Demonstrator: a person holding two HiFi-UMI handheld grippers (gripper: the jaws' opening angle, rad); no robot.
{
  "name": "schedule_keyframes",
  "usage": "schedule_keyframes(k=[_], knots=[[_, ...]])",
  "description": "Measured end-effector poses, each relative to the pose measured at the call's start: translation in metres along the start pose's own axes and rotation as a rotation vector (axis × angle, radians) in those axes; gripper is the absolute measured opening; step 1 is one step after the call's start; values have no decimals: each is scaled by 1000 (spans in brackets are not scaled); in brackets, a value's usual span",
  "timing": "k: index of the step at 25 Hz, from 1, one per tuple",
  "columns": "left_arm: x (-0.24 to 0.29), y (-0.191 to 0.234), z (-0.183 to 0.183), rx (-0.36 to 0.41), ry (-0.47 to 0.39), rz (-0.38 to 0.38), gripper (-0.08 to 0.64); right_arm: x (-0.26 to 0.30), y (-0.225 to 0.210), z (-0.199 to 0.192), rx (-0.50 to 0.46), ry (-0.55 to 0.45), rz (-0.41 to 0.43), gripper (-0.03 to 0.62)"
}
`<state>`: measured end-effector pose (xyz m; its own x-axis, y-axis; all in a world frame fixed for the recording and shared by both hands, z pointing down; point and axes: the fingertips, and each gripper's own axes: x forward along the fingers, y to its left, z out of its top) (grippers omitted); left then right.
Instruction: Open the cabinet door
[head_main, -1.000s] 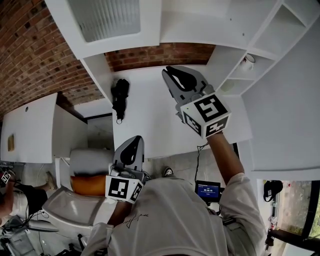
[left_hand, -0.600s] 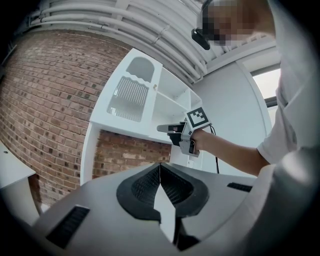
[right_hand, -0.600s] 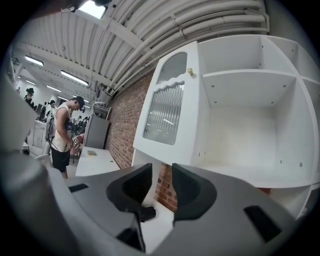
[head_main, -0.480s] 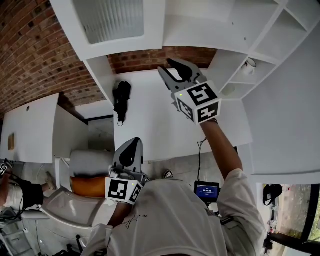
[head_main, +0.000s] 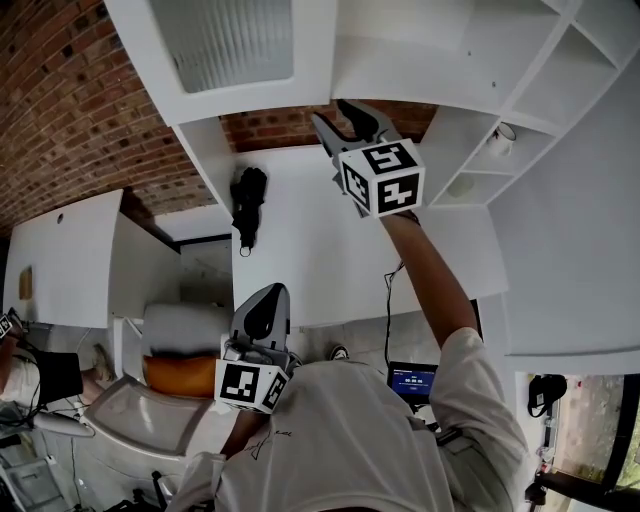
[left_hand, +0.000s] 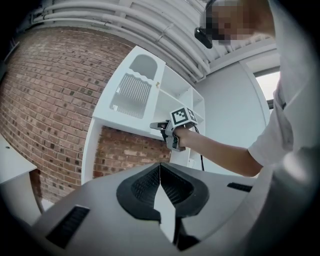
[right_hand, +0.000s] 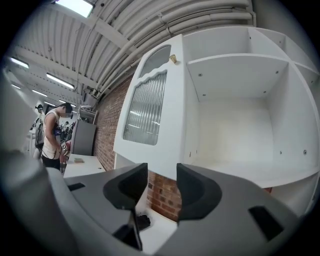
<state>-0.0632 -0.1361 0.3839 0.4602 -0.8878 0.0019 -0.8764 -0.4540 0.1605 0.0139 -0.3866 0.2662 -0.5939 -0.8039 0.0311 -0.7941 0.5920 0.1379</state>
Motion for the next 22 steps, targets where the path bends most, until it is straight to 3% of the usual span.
schedule_keyframes(k=[22], knots=[[-8, 14, -4, 2, 23, 41, 15, 46, -15, 3, 86, -14, 10, 273]])
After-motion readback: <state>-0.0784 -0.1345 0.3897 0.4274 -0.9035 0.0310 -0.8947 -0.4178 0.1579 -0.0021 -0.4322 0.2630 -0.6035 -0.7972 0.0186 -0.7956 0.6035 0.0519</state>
